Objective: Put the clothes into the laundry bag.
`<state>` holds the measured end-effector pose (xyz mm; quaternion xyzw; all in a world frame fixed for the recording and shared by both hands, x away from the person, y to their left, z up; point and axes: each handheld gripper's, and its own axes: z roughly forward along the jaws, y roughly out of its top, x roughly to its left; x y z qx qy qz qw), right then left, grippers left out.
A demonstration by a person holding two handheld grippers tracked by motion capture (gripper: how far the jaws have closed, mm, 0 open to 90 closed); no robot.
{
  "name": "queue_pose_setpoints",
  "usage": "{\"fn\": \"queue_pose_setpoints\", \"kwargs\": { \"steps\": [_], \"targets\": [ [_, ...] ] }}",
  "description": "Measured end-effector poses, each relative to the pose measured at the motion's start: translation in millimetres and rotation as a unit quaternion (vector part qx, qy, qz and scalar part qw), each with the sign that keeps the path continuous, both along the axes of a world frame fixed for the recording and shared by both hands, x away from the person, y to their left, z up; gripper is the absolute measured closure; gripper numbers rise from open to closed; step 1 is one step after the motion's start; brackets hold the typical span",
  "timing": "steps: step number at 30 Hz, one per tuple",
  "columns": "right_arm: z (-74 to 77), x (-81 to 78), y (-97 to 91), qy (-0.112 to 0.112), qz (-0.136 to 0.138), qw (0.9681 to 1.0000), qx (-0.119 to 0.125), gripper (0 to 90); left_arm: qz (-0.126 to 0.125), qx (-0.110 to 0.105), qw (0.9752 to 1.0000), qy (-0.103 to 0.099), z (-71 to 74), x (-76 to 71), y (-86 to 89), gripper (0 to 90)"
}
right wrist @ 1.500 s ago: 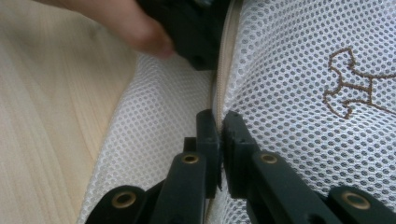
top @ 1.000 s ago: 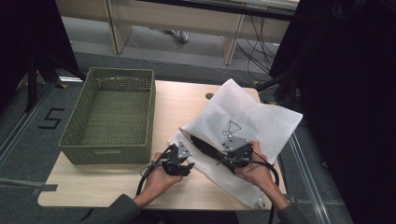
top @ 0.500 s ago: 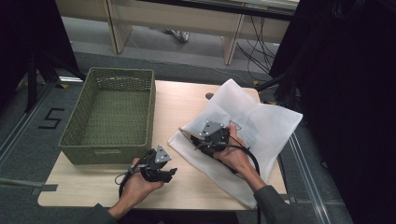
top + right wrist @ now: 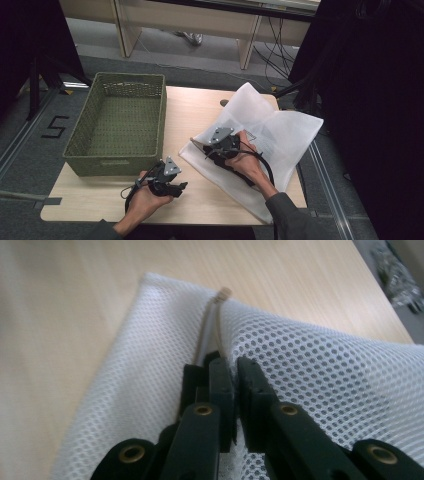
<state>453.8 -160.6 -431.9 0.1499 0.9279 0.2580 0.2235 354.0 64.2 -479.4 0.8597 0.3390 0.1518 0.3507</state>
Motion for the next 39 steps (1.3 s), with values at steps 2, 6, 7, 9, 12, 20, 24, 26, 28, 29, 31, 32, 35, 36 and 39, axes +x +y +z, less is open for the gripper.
{"fn": "queue_pose_setpoints", "kwargs": {
  "steps": [2,6,7,9,12,20,24,26,28,29,31,32,35,36,39],
  "targets": [
    [0.3,-2.9,0.9,0.000,0.017,0.9998,-0.004,86.9,-0.002,-0.002,1.0000,0.006,0.2,-1.7,0.1,44.5],
    [2.1,-17.3,4.5,0.014,0.063,0.9979,0.009,86.7,-0.010,0.002,0.9999,0.002,1.0,-5.1,0.7,45.2],
    [3.2,-20.3,5.7,0.014,0.080,0.9967,0.010,86.7,-0.004,-0.005,0.9999,0.009,0.2,-7.0,-0.7,45.5],
    [5.5,-28.9,7.2,0.030,0.092,0.9952,0.012,86.5,-0.011,-0.004,0.9999,0.007,0.2,-9.1,-1.5,45.5],
    [5.2,-38.7,6.4,0.023,0.112,0.9934,0.010,85.3,-0.015,0.003,0.9999,0.001,1.9,-11.9,-0.2,45.4],
    [-2.9,-56.3,2.3,0.006,0.098,0.9951,0.006,69.8,-0.010,0.004,0.9999,-0.002,3.7,-13.9,7.6,45.5],
    [3.9,-61.7,-4.7,-0.009,0.077,0.9968,0.020,59.6,-0.020,-0.001,0.9998,-0.003,3.5,-15.0,5.5,46.8],
    [8.9,-66.8,-10.3,-0.010,0.073,0.9969,0.029,59.0,-0.022,-0.003,0.9998,-0.001,2.4,-16.0,3.5,48.0],
    [11.5,-70.9,-17.7,-0.014,0.060,0.9977,0.026,58.8,-0.029,0.001,0.9996,-0.007,2.7,-15.9,2.2,50.1],
    [11.6,-71.8,-20.6,-0.017,0.056,0.9979,0.025,58.7,-0.030,-0.004,0.9995,-0.005,2.0,-16.9,-0.5,51.4],
    [10.3,-75.7,-27.6,-0.004,0.043,0.9988,0.022,58.7,-0.032,-0.010,0.9994,-0.010,1.3,-16.9,-5.0,54.0],
    [8.6,-76.1,-31.6,-0.007,0.042,0.9989,0.017,58.8,-0.039,-0.012,0.9991,-0.007,0.7,-16.5,-8.5,55.6],
    [3.7,-76.5,-41.0,0.002,0.045,0.9989,0.008,59.0,-0.058,-0.015,0.9982,-0.007,-4.0,-13.9,-22.1,61.7],
    [1.5,-79.3,-44.4,0.018,0.018,0.9997,0.007,59.3,-0.067,-0.018,0.9976,-0.004,-6.7,-11.3,-29.0,63.5],
    [-1.9,-79.6,-46.2,0.017,0.032,0.9993,0.004,70.1,-0.076,-0.033,0.9966,0.000,-12.3,-2.6,-47.7,68.1]
  ]
}}
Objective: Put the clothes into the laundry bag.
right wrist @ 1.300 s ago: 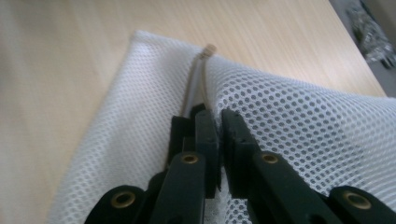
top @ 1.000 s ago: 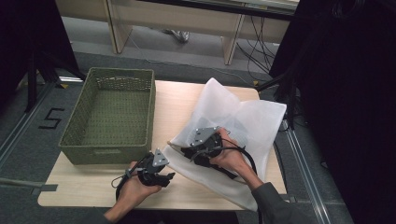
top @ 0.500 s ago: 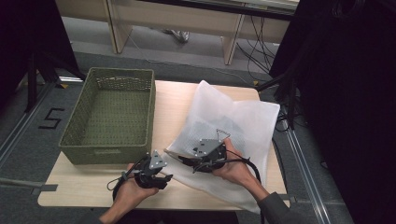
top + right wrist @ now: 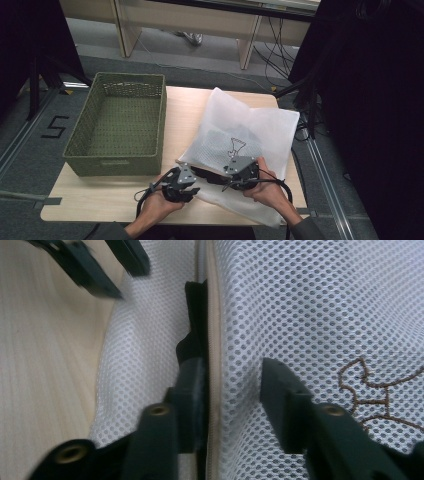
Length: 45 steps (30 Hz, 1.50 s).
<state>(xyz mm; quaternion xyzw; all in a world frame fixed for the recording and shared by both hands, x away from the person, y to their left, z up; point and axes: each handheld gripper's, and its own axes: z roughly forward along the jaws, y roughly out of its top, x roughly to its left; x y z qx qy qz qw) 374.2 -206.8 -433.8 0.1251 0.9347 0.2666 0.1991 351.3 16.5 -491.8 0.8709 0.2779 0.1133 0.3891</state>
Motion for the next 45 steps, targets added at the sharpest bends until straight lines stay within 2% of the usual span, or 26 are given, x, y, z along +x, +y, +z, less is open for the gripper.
{"fn": "queue_pose_setpoints", "kwargs": {
  "steps": [3,8,9,11,15,16,18,20,21,23,24,25,26,27,28,29,32,33,35,36,37,38,39,42,43,45],
  "targets": [
    [1.7,2.9,2.4,-0.004,0.016,0.9998,-0.009,85.7,-0.002,-0.008,1.0000,0.003,-5.3,10.7,-15.7,72.6],
    [9.7,0.2,1.3,-0.005,0.023,0.9997,-0.001,87.0,0.014,-0.006,0.9997,-0.019,-14.7,25.8,-36.8,78.6],
    [10.8,3.2,-0.4,-0.018,0.033,0.9993,-0.010,86.9,0.020,-0.007,0.9994,-0.027,-16.2,29.0,-39.9,79.3],
    [11.0,3.0,-0.7,-0.014,0.032,0.9994,-0.004,87.0,0.008,0.013,0.9993,-0.033,-16.0,35.4,-43.0,80.6],
    [11.9,1.3,0.1,0.007,0.038,0.9992,0.009,87.2,0.029,0.015,0.9983,-0.049,-17.3,41.2,-52.3,81.8],
    [12.0,2.7,-0.4,0.000,0.041,0.9991,0.007,87.3,0.035,0.017,0.9977,-0.056,-17.7,42.8,-53.7,82.6],
    [12.5,2.1,-1.2,0.009,0.043,0.9990,0.013,87.4,0.042,0.024,0.9961,-0.074,-19.1,44.7,-56.5,83.8],
    [13.1,2.7,-1.6,0.011,0.047,0.9988,0.012,87.6,0.052,0.026,0.9953,-0.077,-21.0,45.6,-58.8,84.1],
    [13.2,0.5,-1.8,0.015,0.028,0.9994,0.012,87.6,0.054,0.033,0.9940,-0.089,-20.8,46.3,-59.3,84.1],
    [12.3,2.1,-0.4,0.012,0.045,0.9988,0.015,87.7,0.068,0.035,0.9923,-0.097,-22.6,46.4,-62.2,84.2],
    [12.5,0.8,-0.4,0.017,0.036,0.9991,0.015,87.7,0.069,0.044,0.9916,-0.100,-22.2,47.4,-62.5,84.3],
    [12.2,1.4,-0.2,0.018,0.039,0.9989,0.017,87.7,0.078,0.044,0.9901,-0.108,-23.3,48.9,-63.9,84.3],
    [11.5,2.3,0.3,0.016,0.045,0.9987,0.020,87.7,0.082,0.045,0.9903,-0.103,-23.8,50.0,-64.9,84.2],
    [11.3,0.8,0.0,0.024,0.033,0.9990,0.020,87.7,0.084,0.039,0.9897,-0.109,-25.6,50.9,-66.0,84.1],
    [11.3,1.0,-0.2,0.029,0.032,0.9989,0.020,87.7,0.079,0.043,0.9901,-0.108,-25.2,50.9,-65.5,83.8],
    [11.0,1.8,-1.0,0.025,0.033,0.9990,0.016,87.7,0.079,0.036,0.9919,-0.093,-24.8,49.4,-64.8,83.0],
    [9.5,3.4,-2.0,0.024,0.032,0.9990,0.023,87.6,0.069,0.031,0.9922,-0.099,-21.2,45.2,-60.0,77.8],
    [9.5,3.3,-2.1,0.026,0.029,0.9989,0.025,87.6,0.061,0.033,0.9929,-0.096,-19.2,42.6,-56.4,76.0],
    [9.4,3.1,-2.3,0.029,0.028,0.9987,0.030,87.2,0.063,0.017,0.9940,-0.088,-19.3,38.8,-52.1,71.0],
    [8.9,3.2,-2.3,0.032,0.027,0.9986,0.032,87.0,0.055,0.024,0.9945,-0.086,-17.0,36.4,-48.2,69.4],
    [8.4,4.1,-2.4,0.029,0.031,0.9986,0.031,87.0,0.062,0.007,0.9941,-0.088,-17.7,33.0,-46.8,66.8],
    [8.0,3.0,-2.5,0.040,0.027,0.9983,0.032,86.9,0.067,-0.005,0.9938,-0.088,-17.7,30.3,-45.2,64.5],
    [7.9,3.2,-2.7,0.041,0.026,0.9983,0.032,86.7,0.061,0.005,0.9950,-0.079,-14.2,26.8,-38.8,61.5],
    [7.5,7.0,-3.5,0.019,0.034,0.9988,0.031,86.2,0.065,0.000,0.9949,-0.077,-8.5,21.6,-26.4,56.1],
    [7.5,7.3,-3.8,0.021,0.036,0.9987,0.031,86.2,0.072,-0.004,0.9948,-0.072,-6.6,19.8,-22.0,53.7],
    [7.9,7.0,-4.4,0.023,0.033,0.9986,0.034,86.2,0.068,0.010,0.9948,-0.075,-2.7,19.0,-10.9,51.0]
  ]
}}
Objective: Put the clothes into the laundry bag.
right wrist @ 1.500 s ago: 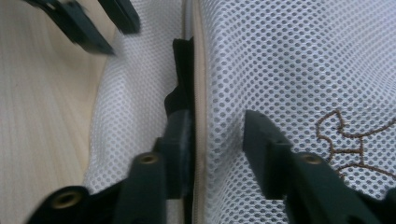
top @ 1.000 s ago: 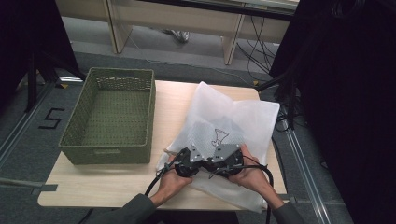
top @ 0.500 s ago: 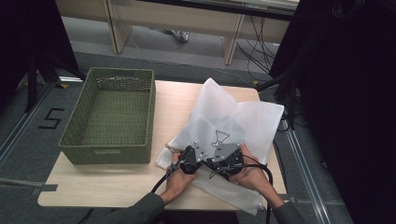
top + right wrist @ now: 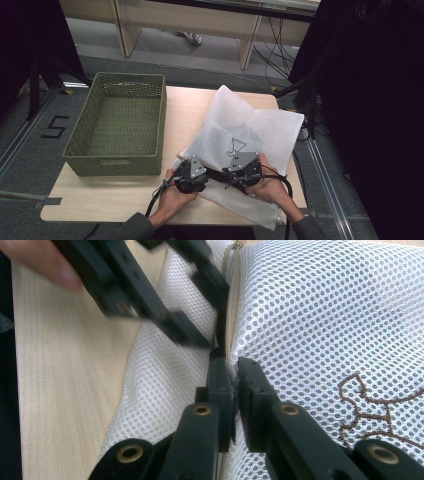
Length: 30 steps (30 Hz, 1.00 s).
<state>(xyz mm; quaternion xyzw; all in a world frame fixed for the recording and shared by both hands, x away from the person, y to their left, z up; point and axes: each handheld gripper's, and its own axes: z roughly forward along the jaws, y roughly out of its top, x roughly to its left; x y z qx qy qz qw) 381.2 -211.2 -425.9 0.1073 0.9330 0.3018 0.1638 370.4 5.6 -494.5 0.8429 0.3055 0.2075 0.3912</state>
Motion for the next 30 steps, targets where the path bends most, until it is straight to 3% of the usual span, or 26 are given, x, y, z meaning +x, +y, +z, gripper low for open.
{"fn": "queue_pose_setpoints", "kwargs": {
  "steps": [3,5,9,10,11,13,15,18,19,21,22,23,24,25,28,29,30],
  "targets": [
    [-0.3,0.2,0.7,0.001,0.003,1.0000,0.000,86.1,0.018,-0.006,0.9998,0.008,-0.9,2.0,11.0,49.5],
    [0.1,-0.4,1.4,0.005,-0.002,1.0000,-0.002,86.1,0.022,0.004,0.9997,0.008,-2.6,4.9,14.9,52.8],
    [0.0,-1.7,1.3,0.013,-0.010,0.9999,0.000,86.2,0.013,0.022,0.9996,0.009,-7.3,12.6,11.7,70.2],
    [-0.6,-1.4,1.2,0.008,-0.007,0.9999,0.000,86.2,0.017,0.016,0.9996,0.016,-9.3,14.2,9.6,73.1],
    [-0.7,-1.6,1.3,0.008,-0.007,0.9999,-0.001,86.3,0.023,0.009,0.9995,0.017,-11.9,17.5,6.6,76.0],
    [-1.0,-1.7,1.4,0.009,-0.005,0.9999,-0.003,86.5,0.020,0.020,0.9996,0.006,-12.4,22.8,3.6,80.0],
    [-1.1,-0.5,1.8,0.003,0.003,1.0000,-0.009,86.6,0.024,0.017,0.9996,0.005,-13.3,27.6,-1.4,82.3],
    [-1.9,-1.6,2.0,0.007,-0.004,0.9999,-0.011,86.7,0.036,0.013,0.9993,-0.001,-15.3,35.6,-8.4,83.4],
    [-2.8,-1.0,2.9,0.005,0.010,0.9999,-0.011,86.7,0.034,0.022,0.9991,-0.012,-15.2,38.7,-9.7,83.5],
    [-3.7,-1.5,3.5,0.008,0.010,0.9998,-0.012,86.7,0.039,0.025,0.9989,-0.009,-15.4,41.6,-12.8,83.5],
    [-4.3,-1.6,3.8,0.010,0.012,0.9998,-0.012,86.7,0.046,0.014,0.9988,0.002,-16.4,42.2,-15.4,83.3],
    [-4.9,-1.0,3.9,0.006,0.013,0.9998,-0.016,86.7,0.053,0.014,0.9984,-0.009,-17.5,43.4,-17.9,82.6],
    [-5.0,-3.4,4.0,0.017,-0.007,0.9997,-0.017,86.7,0.047,0.025,0.9985,-0.015,-16.9,45.0,-18.0,81.6],
    [-5.5,-2.8,4.4,0.021,0.004,0.9997,-0.014,86.7,0.051,0.023,0.9983,-0.018,-18.2,45.8,-19.3,80.9],
    [-7.1,-2.1,4.8,0.018,0.001,0.9997,-0.018,86.7,0.050,0.023,0.9983,-0.018,-18.1,45.0,-18.9,78.9],
    [-8.0,-1.5,4.7,0.015,0.004,0.9997,-0.017,86.6,0.059,0.002,0.9982,-0.012,-18.5,41.9,-20.2,77.0],
    [-9.3,-0.9,4.9,0.018,0.006,0.9997,-0.012,85.8,0.047,0.013,0.9988,-0.004,-15.9,40.0,-17.4,74.4]
  ]
}}
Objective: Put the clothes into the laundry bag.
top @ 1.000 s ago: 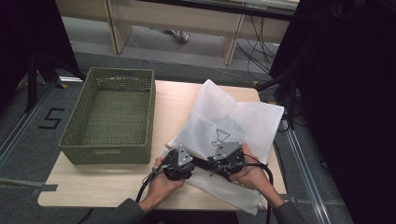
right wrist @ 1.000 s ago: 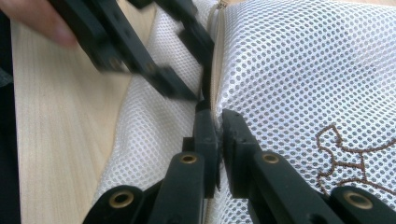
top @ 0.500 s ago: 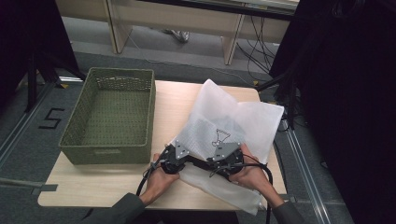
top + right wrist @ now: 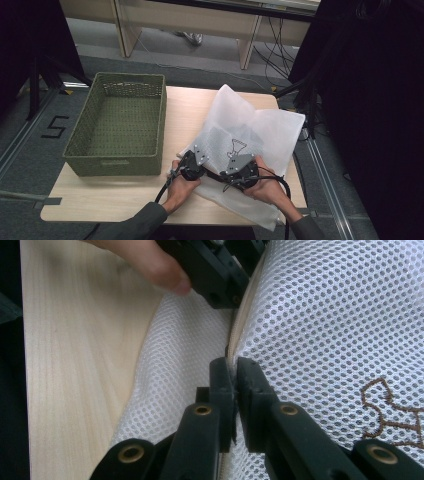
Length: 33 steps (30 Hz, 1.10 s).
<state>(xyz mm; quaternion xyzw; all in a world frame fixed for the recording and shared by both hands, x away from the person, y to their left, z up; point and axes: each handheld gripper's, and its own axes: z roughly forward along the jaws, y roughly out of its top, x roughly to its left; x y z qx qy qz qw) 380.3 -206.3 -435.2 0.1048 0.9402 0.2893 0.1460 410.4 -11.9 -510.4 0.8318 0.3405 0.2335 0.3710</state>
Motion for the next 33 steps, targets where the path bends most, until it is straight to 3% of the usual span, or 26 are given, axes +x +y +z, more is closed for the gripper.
{"fn": "queue_pose_setpoints", "kwargs": {
  "steps": [1,3,4,5,6,7,9,10,12,14,15,16,20,24,26,27,28,29,31,33],
  "targets": [
    [-0.8,-0.4,0.0,0.004,-0.005,1.0000,-0.001,85.2,0.003,-0.012,0.9999,-0.002,1.1,-4.4,0.3,72.5],
    [-4.3,0.0,0.8,0.008,-0.008,0.9999,0.000,84.9,-0.018,0.000,0.9998,-0.005,5.0,-9.4,5.0,70.0],
    [-6.1,0.5,1.2,0.006,-0.008,0.9999,-0.003,84.7,-0.017,-0.014,0.9997,0.011,6.2,-16.0,5.4,68.0],
    [-8.3,0.5,1.9,0.011,-0.009,0.9999,-0.007,84.7,-0.028,0.004,0.9996,0.004,8.6,-19.5,8.8,65.5],
    [-10.1,1.0,3.0,0.007,-0.003,0.9999,-0.011,84.9,-0.028,0.000,0.9996,0.005,8.9,-23.1,10.2,63.5],
    [-11.0,0.3,3.1,0.013,-0.011,0.9998,-0.013,85.0,-0.024,-0.023,0.9993,0.017,8.4,-29.9,11.0,62.8],
    [-13.5,1.1,4.1,0.010,-0.007,0.9997,-0.020,85.3,-0.038,-0.011,0.9989,0.023,11.6,-37.9,15.8,63.3],
    [-14.8,1.5,4.6,0.009,-0.007,0.9997,-0.022,85.3,-0.041,-0.025,0.9983,0.035,11.2,-41.5,15.8,65.8],
    [-17.2,2.7,5.0,0.009,-0.006,0.9995,-0.028,85.4,-0.050,-0.033,0.9970,0.048,11.2,-48.8,17.1,69.0],
    [-21.0,2.5,6.7,0.009,-0.005,0.9994,-0.032,85.3,-0.057,-0.025,0.9967,0.053,10.6,-52.4,18.6,70.7],
    [-23.3,2.7,7.7,0.009,-0.002,0.9992,-0.038,85.3,-0.071,0.001,0.9962,0.051,11.9,-51.6,20.9,72.7],
    [-25.0,2.3,8.9,0.009,-0.003,0.9990,-0.043,85.3,-0.067,-0.006,0.9960,0.059,9.9,-52.3,19.0,74.2],
    [-26.1,4.1,10.0,0.003,0.006,0.9989,-0.045,85.5,-0.072,0.004,0.9965,0.043,2.2,-44.9,9.7,76.0],
    [-28.4,4.1,9.8,0.007,0.007,0.9990,-0.045,85.5,-0.065,-0.011,0.9965,0.051,-2.3,-35.1,1.9,78.3],
    [-30.9,2.8,10.6,0.011,-0.001,0.9988,-0.047,85.5,-0.070,-0.001,0.9967,0.041,-2.1,-29.9,-0.4,79.2],
    [-32.0,3.1,11.1,0.011,0.000,0.9988,-0.048,85.4,-0.065,-0.003,0.9971,0.040,-3.1,-27.6,-3.1,79.3],
    [-33.0,3.4,11.4,0.011,0.002,0.9988,-0.048,85.3,-0.057,-0.016,0.9977,0.032,-4.6,-25.8,-5.9,79.5],
    [-33.2,3.3,11.5,0.013,0.003,0.9987,-0.049,85.3,-0.047,-0.032,0.9976,0.038,-6.0,-24.5,-8.7,79.8],
    [-32.6,4.2,11.5,0.006,0.006,0.9987,-0.050,85.3,-0.049,-0.020,0.9984,0.020,-4.4,-20.0,-9.6,80.6],
    [-30.4,5.5,10.0,0.006,0.010,0.9989,-0.045,85.4,-0.041,-0.027,0.9987,0.012,-2.3,-17.9,-12.2,80.6]
  ]
}}
